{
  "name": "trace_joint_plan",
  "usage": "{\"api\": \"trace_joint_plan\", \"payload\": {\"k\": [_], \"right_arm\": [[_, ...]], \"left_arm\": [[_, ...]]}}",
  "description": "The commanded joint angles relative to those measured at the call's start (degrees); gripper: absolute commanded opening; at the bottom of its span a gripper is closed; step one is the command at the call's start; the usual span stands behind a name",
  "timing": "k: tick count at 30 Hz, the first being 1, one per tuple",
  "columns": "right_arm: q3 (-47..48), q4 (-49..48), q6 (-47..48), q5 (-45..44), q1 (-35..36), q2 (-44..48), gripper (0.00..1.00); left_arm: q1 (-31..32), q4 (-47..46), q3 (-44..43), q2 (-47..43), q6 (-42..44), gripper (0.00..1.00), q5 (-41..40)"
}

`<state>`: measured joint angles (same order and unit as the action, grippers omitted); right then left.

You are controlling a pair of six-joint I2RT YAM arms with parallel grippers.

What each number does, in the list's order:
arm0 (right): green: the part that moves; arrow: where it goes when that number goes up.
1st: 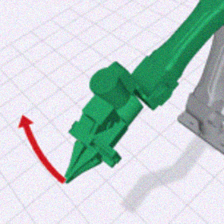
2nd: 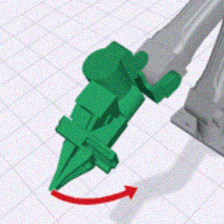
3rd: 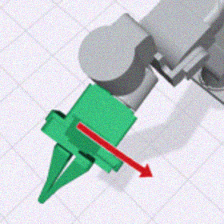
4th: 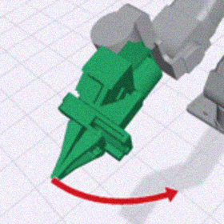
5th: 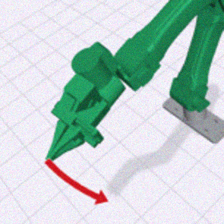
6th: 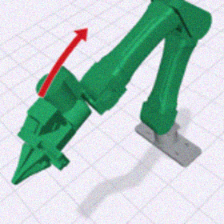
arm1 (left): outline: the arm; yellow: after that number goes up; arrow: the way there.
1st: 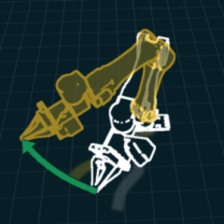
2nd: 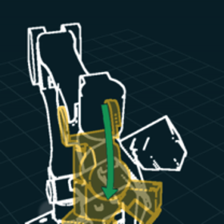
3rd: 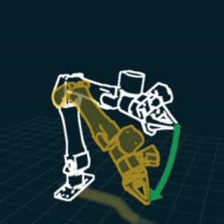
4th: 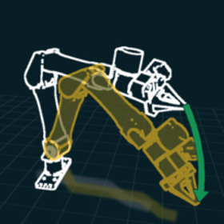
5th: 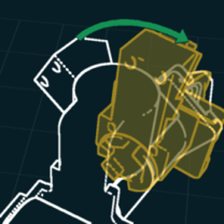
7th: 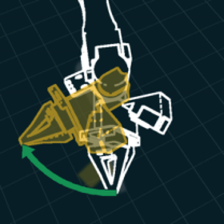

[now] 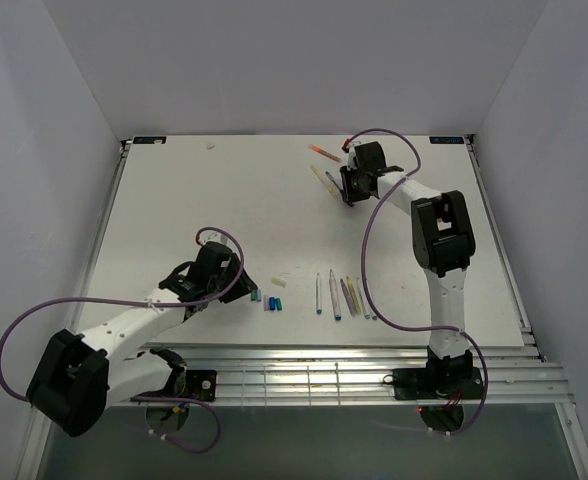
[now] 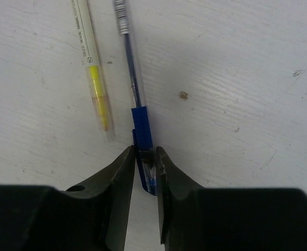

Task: Open the pen caps

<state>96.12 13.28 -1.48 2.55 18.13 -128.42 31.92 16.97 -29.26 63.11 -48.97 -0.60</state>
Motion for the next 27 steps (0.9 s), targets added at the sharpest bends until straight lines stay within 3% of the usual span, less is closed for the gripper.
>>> {"api": "trace_joint_plan", "payload": {"k": [1, 6, 15, 22, 27], "right_arm": [[-2.1, 2.0, 0.7, -1.4, 0.3, -1.0, 0.26], [-5.7, 1.0, 0.4, -1.4, 0.2, 0.8, 0.08], [-13.0, -2.6, -0.9, 1.1, 0.6, 9.9, 0.08], [-28.7, -5.0, -5.0, 1.3, 3.3, 30.8, 0.08], [-45.9, -9.4, -10.6, 7.7, 7.3, 44.9, 0.08]], "left_arm": [[-0.3, 1.0, -1.5, -2.3, 0.5, 0.43, 0.5], [-0.3, 1.9, -2.5, -3.0, 0.8, 0.43, 0.5], [-0.3, 6.1, -6.5, -6.7, 1.9, 0.43, 4.0], [-0.3, 6.0, -8.2, -8.7, 1.9, 0.45, 6.2], [-0.3, 0.9, -9.0, -6.3, 1.6, 0.51, 11.0]]}}
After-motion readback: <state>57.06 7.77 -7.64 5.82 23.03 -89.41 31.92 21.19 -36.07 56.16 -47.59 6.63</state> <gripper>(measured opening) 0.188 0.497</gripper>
